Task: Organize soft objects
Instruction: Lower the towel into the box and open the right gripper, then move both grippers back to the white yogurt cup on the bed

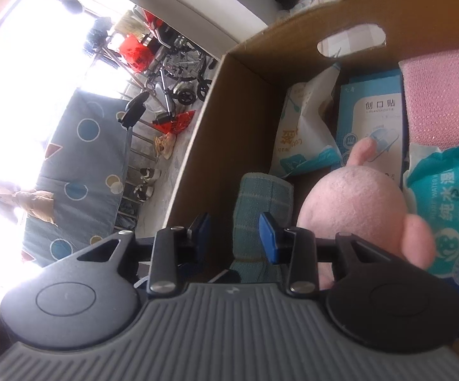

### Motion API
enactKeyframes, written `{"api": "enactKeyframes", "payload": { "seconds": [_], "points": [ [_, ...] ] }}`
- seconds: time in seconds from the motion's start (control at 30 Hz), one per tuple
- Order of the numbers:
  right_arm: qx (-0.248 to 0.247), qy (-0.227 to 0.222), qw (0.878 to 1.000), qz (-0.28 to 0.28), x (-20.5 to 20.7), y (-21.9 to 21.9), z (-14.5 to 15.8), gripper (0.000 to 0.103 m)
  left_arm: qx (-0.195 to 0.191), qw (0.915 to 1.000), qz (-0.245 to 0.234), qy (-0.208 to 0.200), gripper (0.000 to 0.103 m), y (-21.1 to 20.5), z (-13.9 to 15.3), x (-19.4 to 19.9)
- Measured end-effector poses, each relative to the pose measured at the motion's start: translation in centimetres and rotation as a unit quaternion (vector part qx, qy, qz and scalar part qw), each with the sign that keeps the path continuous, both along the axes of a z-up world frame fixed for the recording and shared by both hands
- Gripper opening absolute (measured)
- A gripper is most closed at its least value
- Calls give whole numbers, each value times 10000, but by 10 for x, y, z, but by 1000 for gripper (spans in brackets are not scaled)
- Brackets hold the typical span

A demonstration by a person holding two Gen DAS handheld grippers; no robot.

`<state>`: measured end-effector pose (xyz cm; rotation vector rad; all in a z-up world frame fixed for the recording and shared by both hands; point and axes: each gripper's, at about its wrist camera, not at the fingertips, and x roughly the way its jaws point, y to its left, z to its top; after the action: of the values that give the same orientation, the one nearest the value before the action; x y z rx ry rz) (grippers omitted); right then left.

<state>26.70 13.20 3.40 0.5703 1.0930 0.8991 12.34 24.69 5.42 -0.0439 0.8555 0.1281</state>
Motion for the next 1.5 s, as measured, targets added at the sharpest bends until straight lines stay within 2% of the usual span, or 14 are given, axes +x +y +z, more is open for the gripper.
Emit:
{"api": "enactKeyframes", "payload": {
  "seconds": [0.1, 0.13, 0.3, 0.37, 0.43, 0.6, 0.9, 1.0, 1.13, 1.27, 1.37, 1.5],
  "points": [
    [85, -272, 9996, 18, -10, -18, 17, 34, 427, 9983, -54, 384, 45, -5, -9, 12],
    [124, -377, 9992, 12, -15, -27, 23, 34, 544, 9974, -38, 477, 43, -6, -12, 16],
    [213, -1052, 9942, -55, -41, -71, 51, 35, 839, 9922, -110, 913, 40, -9, -17, 31],
    [169, -1299, 9913, -126, -49, -88, 57, 35, 977, 9894, -215, 1048, 36, -12, -20, 35],
    [165, -1428, 9894, -208, -54, -104, 60, 35, 1016, 9872, -248, 1206, 28, -13, -23, 41],
    [330, -1451, 9881, -384, -61, -143, 58, 35, 1050, 9860, -204, 1276, 21, -12, -23, 57],
    [555, -1216, 9890, -634, -61, -183, 36, 35, 1416, 9815, -81, 1290, 20, -21, -31, 82],
    [547, -1145, 9895, -695, -61, -190, 31, 36, 1545, 9797, -151, 1268, 27, -26, -31, 81],
    [530, -1106, 9895, -761, -65, -197, 27, 42, 1408, 9838, -112, 1108, 50, -23, -20, 73],
    [525, -1084, 9892, -841, -69, -202, 27, 47, 1223, 9891, 30, 823, 60, -18, -2, 58],
    [551, -1073, 9886, -905, -75, -205, 26, 50, 970, 9941, 124, 468, 64, -16, 16, 38],
    [575, -1068, 9866, -1088, -87, -215, 23, 54, 424, 9986, -15, -318, 73, -24, 42, -2]
  ]
}}
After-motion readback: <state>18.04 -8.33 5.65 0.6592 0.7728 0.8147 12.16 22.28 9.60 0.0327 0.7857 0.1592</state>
